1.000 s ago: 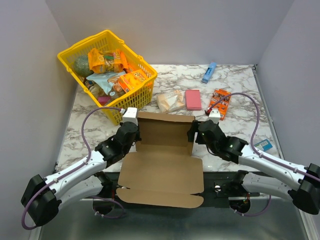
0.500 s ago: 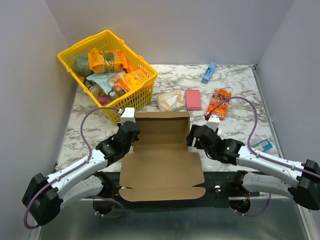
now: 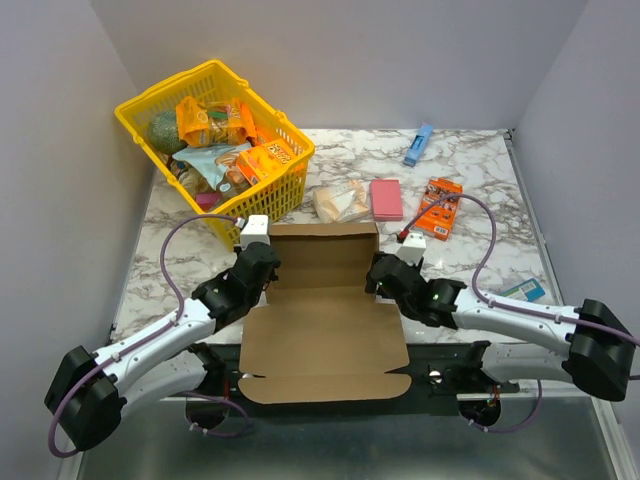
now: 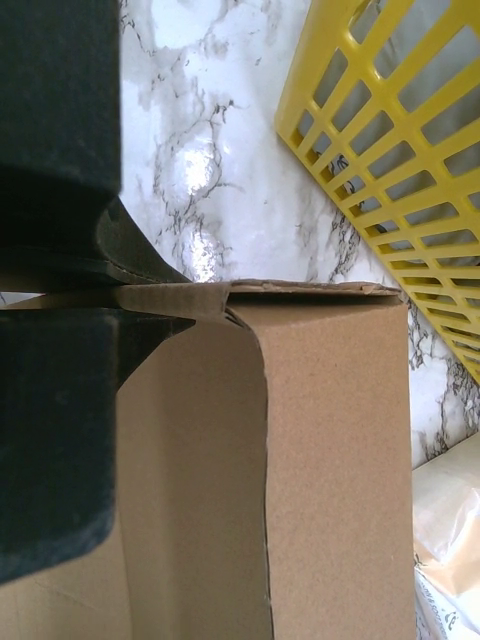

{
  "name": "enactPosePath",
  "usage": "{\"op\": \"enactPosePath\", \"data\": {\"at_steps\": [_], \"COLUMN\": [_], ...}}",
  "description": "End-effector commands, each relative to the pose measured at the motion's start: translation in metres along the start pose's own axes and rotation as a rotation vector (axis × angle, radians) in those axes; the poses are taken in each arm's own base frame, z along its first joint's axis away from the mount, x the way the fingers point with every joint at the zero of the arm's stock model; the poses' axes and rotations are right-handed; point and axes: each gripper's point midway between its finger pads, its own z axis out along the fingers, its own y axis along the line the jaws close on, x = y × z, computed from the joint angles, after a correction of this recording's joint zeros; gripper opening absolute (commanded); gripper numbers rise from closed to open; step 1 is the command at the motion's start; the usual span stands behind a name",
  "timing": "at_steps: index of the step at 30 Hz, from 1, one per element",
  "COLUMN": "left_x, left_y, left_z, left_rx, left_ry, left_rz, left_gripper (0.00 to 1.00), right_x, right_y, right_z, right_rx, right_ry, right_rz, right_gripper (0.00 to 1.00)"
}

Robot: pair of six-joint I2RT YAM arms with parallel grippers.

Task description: Fold the paper box

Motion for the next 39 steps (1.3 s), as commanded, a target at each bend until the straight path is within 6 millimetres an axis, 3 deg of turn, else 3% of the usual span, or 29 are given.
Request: {"op": "enactPosePath", "data": {"at_steps": [1, 12, 25, 31, 39], "left_x": [-0.015, -0.015, -0.015, -0.017, -0.014], "left_y": [-0.001, -0.001, 0.004, 0.009, -0.005], "left_z": [-0.003, -0.005, -0.007, -0.010, -0.005], "left_rx": [-0.003, 0.000, -0.013, -0.028, 0.021], "left_ry": [-0.042, -0.046, -0.058, -0.066, -0.025], "left_rz": [-0.055, -0.059, -0.064, -0.063, -0.038], "left_gripper": [0.00, 0.00, 0.00, 0.00, 0.00], "right_x": [-0.025, -0.024, -0.002, -0.001, -0.016], "right_y": [0.015, 0.006, -0.029, -0.049, -0.027], "right_z": [0.006, 0.019, 0.028, 0.026, 0.020], "right_rx": [0.010, 0.113, 0.363, 0.444, 0.362], "right_ry": [-0.091, -0.112, -0.057, -0.053, -0.027], "right_rz": [0.023, -0.025, -0.043, -0.009, -0.053], "right_gripper": [0.71, 0.49, 0.19, 0.15, 0.18]}}
